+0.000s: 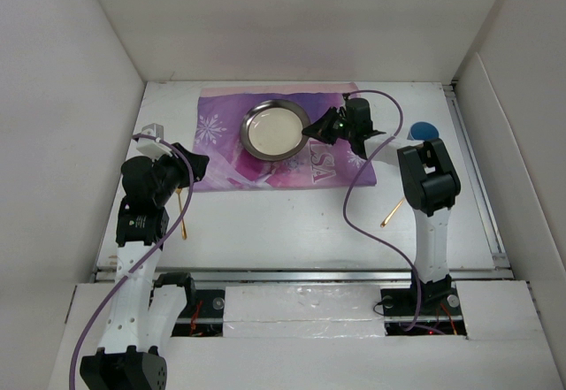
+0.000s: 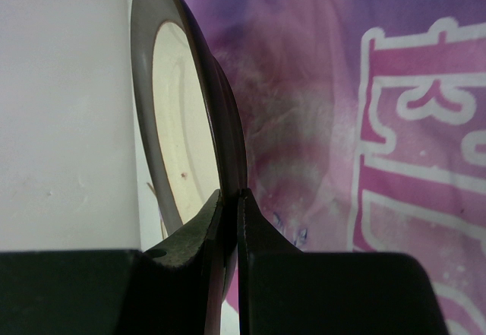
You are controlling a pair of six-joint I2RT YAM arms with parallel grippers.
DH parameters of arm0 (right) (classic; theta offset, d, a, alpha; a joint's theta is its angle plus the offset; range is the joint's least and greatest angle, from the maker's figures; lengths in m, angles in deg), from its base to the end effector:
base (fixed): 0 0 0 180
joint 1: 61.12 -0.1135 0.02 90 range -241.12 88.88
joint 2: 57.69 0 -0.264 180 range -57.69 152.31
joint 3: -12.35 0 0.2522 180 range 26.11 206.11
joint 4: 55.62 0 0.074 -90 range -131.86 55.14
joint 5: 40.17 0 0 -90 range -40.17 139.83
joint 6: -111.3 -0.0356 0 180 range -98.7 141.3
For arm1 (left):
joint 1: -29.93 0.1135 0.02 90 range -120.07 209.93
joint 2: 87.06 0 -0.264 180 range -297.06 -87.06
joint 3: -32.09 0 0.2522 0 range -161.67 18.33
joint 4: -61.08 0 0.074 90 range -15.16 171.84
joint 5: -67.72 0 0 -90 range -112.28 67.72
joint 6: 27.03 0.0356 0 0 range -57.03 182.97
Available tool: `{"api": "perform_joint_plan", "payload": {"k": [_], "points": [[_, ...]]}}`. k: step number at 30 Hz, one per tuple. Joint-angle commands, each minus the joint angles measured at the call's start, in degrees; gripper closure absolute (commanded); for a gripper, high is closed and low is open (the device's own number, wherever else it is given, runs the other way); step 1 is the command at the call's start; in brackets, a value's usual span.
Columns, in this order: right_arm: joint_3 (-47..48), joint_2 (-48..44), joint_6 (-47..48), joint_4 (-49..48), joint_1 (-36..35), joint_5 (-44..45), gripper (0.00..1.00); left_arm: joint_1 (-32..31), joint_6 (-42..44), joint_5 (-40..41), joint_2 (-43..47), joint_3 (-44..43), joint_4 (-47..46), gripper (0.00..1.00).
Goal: Set the dinner table for one person
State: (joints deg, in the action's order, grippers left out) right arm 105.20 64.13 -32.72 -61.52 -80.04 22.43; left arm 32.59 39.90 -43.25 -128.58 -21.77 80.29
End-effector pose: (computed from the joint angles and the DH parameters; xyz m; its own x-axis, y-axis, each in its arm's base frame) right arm 0.4459 0.1702 0.1743 -0.7748 0.4939 -0.3946 -0.1045 0.5156 0.8505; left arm 0.1756 -0.0046 0.3296 -0.2320 -0.3771 -0.8966 0.2399 0.8712 -0.4284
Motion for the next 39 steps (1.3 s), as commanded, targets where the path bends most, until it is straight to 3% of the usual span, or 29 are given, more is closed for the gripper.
{"api": "perform_joint_plan", "payload": {"k": [1, 12, 13, 14, 15, 18, 22, 30, 31, 33, 35, 38, 39], "points": [[6.34, 0.16, -2.84, -8.37, -0.33, -3.89, 1.0, -0.19, -0.22, -1.09, -0.06, -1.13, -2.46, 0.64], [7.22, 4.47, -4.16, -8.73, 0.2, -3.89, 1.0, -0.19, -0.22, -0.74, -0.32, -1.04, -2.46, 0.64], [7.31, 4.57, -3.64, -7.6, 0.2, -3.72, 0.97, -0.19, -0.22, -0.91, -0.23, -1.04, -2.47, 0.64], [6.96, 4.22, -2.85, -6.45, 0.2, -2.93, 0.75, -0.19, -0.13, -0.56, -0.06, -1.12, -2.47, 0.63], [6.96, 3.95, -2.85, -6.44, 0.2, -2.92, 0.75, -0.19, -0.05, -0.56, -0.06, -1.12, -2.47, 0.63], [5.81, 2.73, -0.57, -4.95, 0.2, -2.93, 0.51, -0.19, 0.04, 1.89, -0.58, -1.47, -1.5, 0.57], [3.97, -1.57, 5.39, 0.57, 0.2, -0.3, 0.34, -0.19, -0.39, 6.63, -2.86, -2.09, 1.13, 0.57], [-9.19, -16.06, 12.0, 3.93, -0.33, 6.12, 0.31, 0.6, -0.22, 15.07, -8.4, -3.14, 5.0, 0.64], [-10.61, -17.39, 12.79, 3.84, -0.94, 6.74, 0.31, 0.6, 0.13, 17.0, -9.97, -3.23, 5.44, 0.66], [-15.34, -21.33, 13.24, 3.4, -0.95, 7.44, 0.32, 0.6, 1.53, 20.16, -11.91, -3.93, 6.93, 0.8], [-18.78, -23.72, 13.68, 1.21, -2.35, 9.02, 0.32, 0.6, 1.89, 24.83, -15.34, -4.55, 8.78, 1.0], [-23.27, -27.59, 14.47, 0.41, -3.58, 10.35, 0.35, 1.91, 3.12, 28.61, -19.29, -6.04, 10.63, 1.0], [-24.24, -28.73, 14.38, -0.02, -3.58, 10.35, 0.46, 1.91, 3.47, 28.79, -20.26, -5.78, 10.72, 1.0]]}}
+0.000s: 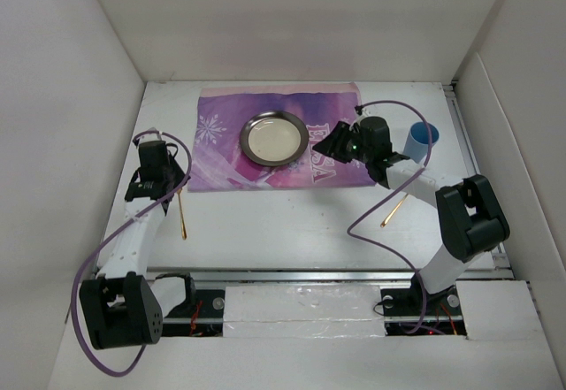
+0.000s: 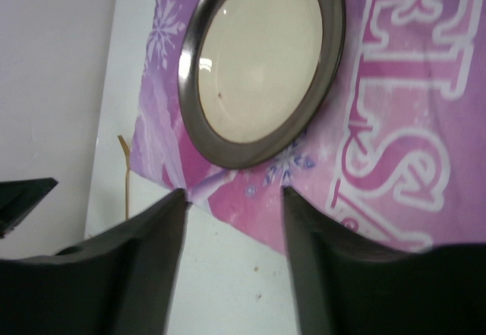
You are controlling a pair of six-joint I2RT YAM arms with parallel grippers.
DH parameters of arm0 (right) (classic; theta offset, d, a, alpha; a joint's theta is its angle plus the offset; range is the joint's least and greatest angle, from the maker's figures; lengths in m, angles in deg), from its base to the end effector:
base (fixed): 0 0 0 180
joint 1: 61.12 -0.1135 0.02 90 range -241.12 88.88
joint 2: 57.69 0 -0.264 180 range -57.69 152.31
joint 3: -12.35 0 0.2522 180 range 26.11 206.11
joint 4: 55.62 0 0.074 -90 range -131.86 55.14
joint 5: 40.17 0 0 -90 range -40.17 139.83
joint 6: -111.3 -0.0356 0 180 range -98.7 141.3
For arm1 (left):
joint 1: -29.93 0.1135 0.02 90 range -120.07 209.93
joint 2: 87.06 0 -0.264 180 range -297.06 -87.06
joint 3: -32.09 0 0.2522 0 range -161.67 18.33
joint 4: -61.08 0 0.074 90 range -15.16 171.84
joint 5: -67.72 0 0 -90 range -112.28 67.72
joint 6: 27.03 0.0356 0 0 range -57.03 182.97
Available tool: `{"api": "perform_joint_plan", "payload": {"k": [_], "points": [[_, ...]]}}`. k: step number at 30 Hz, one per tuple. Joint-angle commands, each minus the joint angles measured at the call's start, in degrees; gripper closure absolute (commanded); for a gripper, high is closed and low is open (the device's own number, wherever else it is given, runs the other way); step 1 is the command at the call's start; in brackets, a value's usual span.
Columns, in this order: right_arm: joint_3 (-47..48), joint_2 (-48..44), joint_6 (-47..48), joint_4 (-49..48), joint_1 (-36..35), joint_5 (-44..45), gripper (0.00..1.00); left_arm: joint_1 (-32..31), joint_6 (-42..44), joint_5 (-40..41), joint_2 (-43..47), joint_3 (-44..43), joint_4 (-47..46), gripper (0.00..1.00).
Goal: Set the dinner table for one person
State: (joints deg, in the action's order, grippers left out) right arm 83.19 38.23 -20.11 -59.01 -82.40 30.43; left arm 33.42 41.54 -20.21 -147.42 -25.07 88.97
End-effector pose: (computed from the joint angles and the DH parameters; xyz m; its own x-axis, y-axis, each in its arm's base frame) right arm 0.3457 0.1473 0.2294 -0.6749 0.4067 -0.6157 -0.2446 0.6639 0.7067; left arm 0.2346 0.0156 0.2723 -0.4463 -0.3930 -0.8040 -0.2737 0.9153 -0.2955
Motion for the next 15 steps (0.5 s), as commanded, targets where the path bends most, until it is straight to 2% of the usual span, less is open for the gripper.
{"api": "perform_joint_plan", "payload": {"k": [1, 2, 3, 4, 5, 6, 7, 10, 15], "points": [[-3.8, -5.11, 0.99, -3.5, -2.01, 2.17, 0.54, 1.08, 2.35, 6.63, -4.3, -2.48, 2.48, 1.0], [-4.34, -6.52, 0.8, -3.86, -3.41, 2.0, 0.69, 1.61, 2.01, 6.46, -6.33, -2.83, 3.35, 0.92], [-4.69, -7.84, 0.72, -3.95, -4.38, 2.08, 0.89, 1.61, 2.18, 6.29, -8.44, -4.66, 5.88, 0.89], [-4.7, -10.9, 1.32, -2.9, -5.34, 3.13, 0.95, 1.61, 1.83, 6.55, -11.94, -5.03, 6.17, 0.86], [-4.78, -12.41, 1.94, -2.2, -6.66, 3.83, 0.97, 1.61, 1.92, 6.46, -13.19, -5.2, 6.0, 0.77], [-4.61, -14.08, 2.73, -0.27, -9.11, 5.32, 0.97, 2.22, 2.88, 4.81, -14.86, -6.08, 6.0, 0.7], [-4.61, -15.49, 4.22, 0.79, -10.26, 8.29, 0.97, 2.23, 3.23, 4.36, -18.62, -6.52, 6.34, 0.68], [-6.18, -21.81, 6.33, 1.77, -12.56, 13.84, 0.9, 3.63, 4.46, 3.39, -27.31, -10.12, 8.98, 0.68], [-7.15, -24.37, 6.34, 2.2, -11.33, 12.63, 0.88, 3.63, 4.64, 4.69, -29.47, -11.53, 10.21, 0.71]]}}
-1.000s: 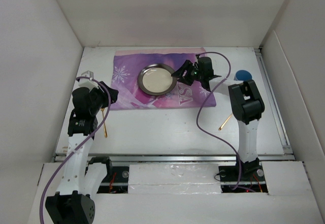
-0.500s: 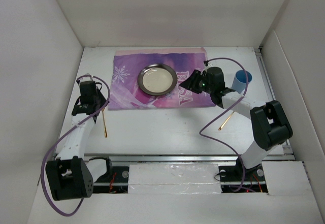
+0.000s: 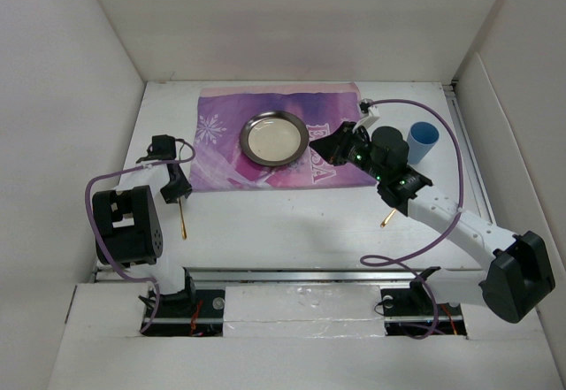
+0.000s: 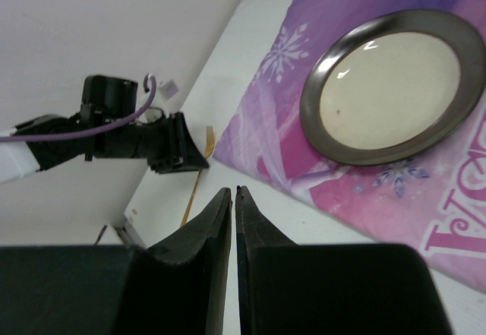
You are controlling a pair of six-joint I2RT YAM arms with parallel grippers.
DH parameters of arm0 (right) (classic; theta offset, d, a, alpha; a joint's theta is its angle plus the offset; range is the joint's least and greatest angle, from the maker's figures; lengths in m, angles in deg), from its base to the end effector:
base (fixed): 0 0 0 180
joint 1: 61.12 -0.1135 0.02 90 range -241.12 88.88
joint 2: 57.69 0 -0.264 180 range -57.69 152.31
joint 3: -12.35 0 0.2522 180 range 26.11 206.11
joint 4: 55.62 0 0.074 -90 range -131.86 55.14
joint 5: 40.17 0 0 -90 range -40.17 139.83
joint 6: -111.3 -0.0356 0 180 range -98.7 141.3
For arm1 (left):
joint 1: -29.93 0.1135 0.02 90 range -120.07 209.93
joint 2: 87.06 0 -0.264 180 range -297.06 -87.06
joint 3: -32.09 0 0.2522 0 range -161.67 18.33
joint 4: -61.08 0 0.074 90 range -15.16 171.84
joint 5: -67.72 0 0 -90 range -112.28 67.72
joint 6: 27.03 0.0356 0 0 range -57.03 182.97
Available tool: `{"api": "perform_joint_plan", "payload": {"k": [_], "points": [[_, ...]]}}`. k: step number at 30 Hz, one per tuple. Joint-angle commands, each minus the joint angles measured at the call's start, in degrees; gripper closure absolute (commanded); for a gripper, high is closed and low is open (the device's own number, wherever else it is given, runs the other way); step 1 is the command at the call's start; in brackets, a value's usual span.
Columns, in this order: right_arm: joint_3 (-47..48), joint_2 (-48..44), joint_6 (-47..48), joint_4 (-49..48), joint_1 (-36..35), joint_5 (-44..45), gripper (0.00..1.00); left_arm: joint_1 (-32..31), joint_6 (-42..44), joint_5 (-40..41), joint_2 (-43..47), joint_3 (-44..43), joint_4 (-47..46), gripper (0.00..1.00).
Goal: Set the dinner table for one person
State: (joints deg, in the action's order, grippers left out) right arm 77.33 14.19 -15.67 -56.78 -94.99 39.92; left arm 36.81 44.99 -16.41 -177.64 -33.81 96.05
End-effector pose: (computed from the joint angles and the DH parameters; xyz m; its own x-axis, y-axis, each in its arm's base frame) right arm 0.2430 0.1705 0.3232 -0.4820 0.3900 -0.7846 -0.5023 0.6107 0.6121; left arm 0.3045 0.0404 0.1778 -0.7623 -0.4013 -0.5078 -0.4266 0.9016 -0.0720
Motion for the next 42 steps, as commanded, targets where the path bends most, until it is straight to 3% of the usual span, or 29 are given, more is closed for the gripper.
{"api": "perform_joint_plan", "payload": {"k": [1, 5, 10, 14, 19, 26, 30, 34, 37, 42], "points": [[-1.3, -0.25, 1.9, -0.11, 1.87, 2.97, 0.88, 0.25, 0.93, 2.38, 1.11, -2.88, 3.39, 0.71], [-1.3, -0.25, 1.73, -0.11, 2.58, 1.74, 0.87, 0.25, 1.01, 2.13, 0.68, -2.7, 3.04, 0.72], [-1.74, -1.21, 1.46, -0.03, 4.69, 1.04, 0.86, 0.25, 2.41, 0.03, -6.87, -5.25, 4.63, 0.74], [-2.61, -2.7, 0.67, -0.02, 9.51, -1.6, 0.85, 1.39, 2.33, -0.51, -8.38, -5.69, 4.89, 0.77], [-4.37, -5.43, -0.29, -0.64, 13.3, -3.35, 0.85, 1.39, 2.16, 0.11, -7.24, -5.25, 5.16, 1.0], [-5.34, -5.78, -0.73, -1.43, 15.41, -5.29, 0.85, 1.39, 2.16, 1.25, -2.76, -4.64, 5.51, 1.0], [-5.25, -4.56, -0.91, -1.61, 15.93, -5.73, 0.85, 1.39, 2.16, -0.93, 6.27, -4.28, 4.72, 1.0], [-5.78, -4.11, -0.73, -1.78, 15.94, -5.56, 0.85, -4.84, 1.46, 4.41, 10.78, -9.9, 7.52, 1.0], [-6.13, -4.38, -0.73, -2.48, 15.94, -4.24, 0.85, -8.36, 0.41, 0.03, 11.4, -14.74, 5.87, 1.0], [-5.96, -3.59, -0.38, -2.66, 15.94, -4.33, 0.85, -11.35, 2.41, -4.98, 1.42, -25.54, 2.52, 1.0]]}}
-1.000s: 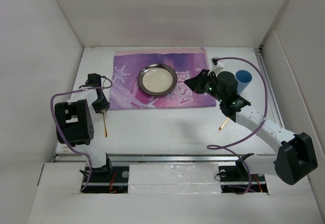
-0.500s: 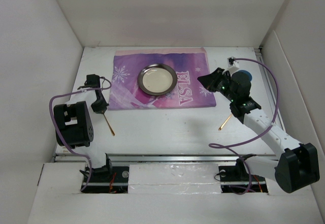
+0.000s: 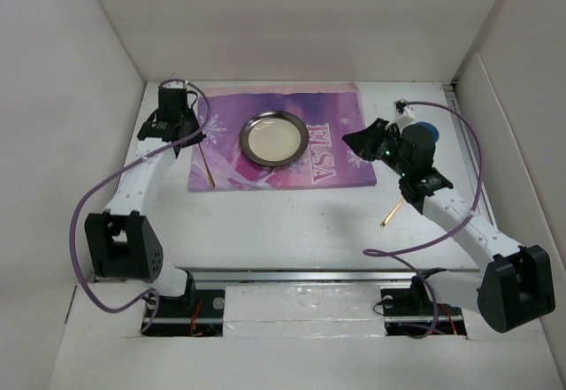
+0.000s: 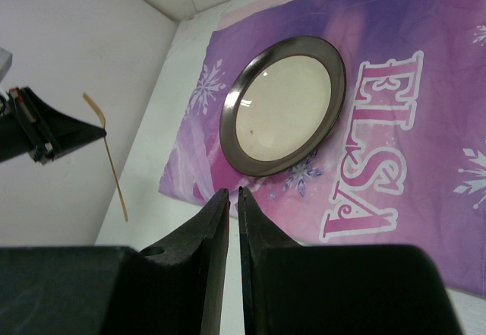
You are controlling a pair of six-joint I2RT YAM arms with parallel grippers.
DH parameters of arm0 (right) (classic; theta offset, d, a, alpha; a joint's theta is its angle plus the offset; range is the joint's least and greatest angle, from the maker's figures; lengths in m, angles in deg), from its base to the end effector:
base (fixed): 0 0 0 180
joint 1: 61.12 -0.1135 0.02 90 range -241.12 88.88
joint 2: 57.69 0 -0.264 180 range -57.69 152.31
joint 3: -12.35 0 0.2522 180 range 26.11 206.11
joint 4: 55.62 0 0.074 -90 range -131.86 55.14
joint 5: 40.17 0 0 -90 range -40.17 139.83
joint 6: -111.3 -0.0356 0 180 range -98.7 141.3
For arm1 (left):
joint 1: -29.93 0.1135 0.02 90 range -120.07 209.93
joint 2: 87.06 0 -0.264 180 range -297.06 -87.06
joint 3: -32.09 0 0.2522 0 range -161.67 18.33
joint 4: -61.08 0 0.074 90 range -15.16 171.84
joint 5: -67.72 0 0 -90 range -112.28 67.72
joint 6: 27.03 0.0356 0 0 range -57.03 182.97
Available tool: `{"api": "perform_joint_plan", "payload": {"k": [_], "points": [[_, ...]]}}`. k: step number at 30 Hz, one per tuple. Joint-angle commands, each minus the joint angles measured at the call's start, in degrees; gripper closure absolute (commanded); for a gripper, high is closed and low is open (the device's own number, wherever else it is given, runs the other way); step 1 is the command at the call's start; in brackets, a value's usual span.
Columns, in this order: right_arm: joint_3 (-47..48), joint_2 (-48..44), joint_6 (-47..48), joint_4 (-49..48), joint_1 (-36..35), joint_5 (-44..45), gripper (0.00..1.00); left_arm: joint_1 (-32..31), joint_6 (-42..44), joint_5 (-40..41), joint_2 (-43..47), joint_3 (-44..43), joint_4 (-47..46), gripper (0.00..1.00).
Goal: Set the dinner table for one person
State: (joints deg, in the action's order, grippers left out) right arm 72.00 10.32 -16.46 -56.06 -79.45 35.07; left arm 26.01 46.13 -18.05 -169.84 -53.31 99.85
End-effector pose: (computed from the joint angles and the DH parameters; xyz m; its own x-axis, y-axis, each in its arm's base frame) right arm 0.2611 0.0961 0.3067 -0.4363 0.4792 -0.7615 -0.3497 0.6895 0.6343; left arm 0.3266 -0.0197 0.3223 -0.5658 -0.2508 -0.7855 -0.1621 0.9679 -0.1923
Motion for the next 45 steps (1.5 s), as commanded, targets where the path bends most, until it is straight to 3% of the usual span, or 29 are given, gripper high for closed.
{"api": "perform_joint_plan", "payload": {"k": [1, 2, 3, 4, 11, 26, 32, 35, 38, 39, 42, 45], "points": [[-0.62, 0.46, 0.49, -3.3, 0.4, 0.61, 0.85, -1.6, 1.98, -1.26, -8.51, -7.63, -1.37, 1.0], [-0.8, 0.81, 0.41, -3.29, 0.4, 0.61, 0.84, -2.92, 3.55, -1.24, -10.62, -11.82, 0.37, 1.0], [-0.71, 0.9, 0.49, -3.38, 0.4, 0.61, 0.84, -5.54, 4.61, 5.98, -14.91, -14.03, 1.17, 1.0], [-0.8, 0.9, 0.58, -3.47, -0.12, 0.88, 0.84, -6.44, 5.32, 6.84, -16.87, -15.8, 1.79, 1.0], [-0.28, 2.74, 1.54, -3.38, -1.79, 2.46, 0.84, -7.06, 10.07, 5.62, -30.04, -25.91, 1.35, 1.0], [1.48, 8.54, 2.6, -3.29, -4.09, 4.39, 0.83, -7.06, 12.71, 6.67, -41.39, -35.23, 2.14, 1.0], [1.92, 8.81, 3.3, -2.51, -4.61, 5.44, 0.82, -7.06, 11.75, 7.45, -43.86, -34.71, 0.91, 1.0], [2.01, 8.46, 3.39, -2.24, -4.61, 5.89, 0.8, -6.54, 10.95, 7.64, -43.78, -34.45, 1.0, 0.94], [1.92, 7.84, 3.83, -1.98, -4.61, 6.59, 0.79, -6.54, 10.78, 7.38, -42.56, -34.1, 0.47, 0.81], [1.92, 7.75, 3.92, -1.98, -4.61, 7.11, 0.79, -6.54, 10.69, 7.2, -42.03, -34.01, 0.39, 0.7], [2.01, 8.19, 3.83, -1.89, -4.61, 6.42, 0.78, -6.54, 9.55, 5.09, -38.25, -33.75, -0.14, 0.55], [2.01, 7.76, 4.27, -1.63, -5.23, 7.73, 0.89, -8.02, 7.79, 3.07, -32.46, -34.1, 0.29, 0.56]]}}
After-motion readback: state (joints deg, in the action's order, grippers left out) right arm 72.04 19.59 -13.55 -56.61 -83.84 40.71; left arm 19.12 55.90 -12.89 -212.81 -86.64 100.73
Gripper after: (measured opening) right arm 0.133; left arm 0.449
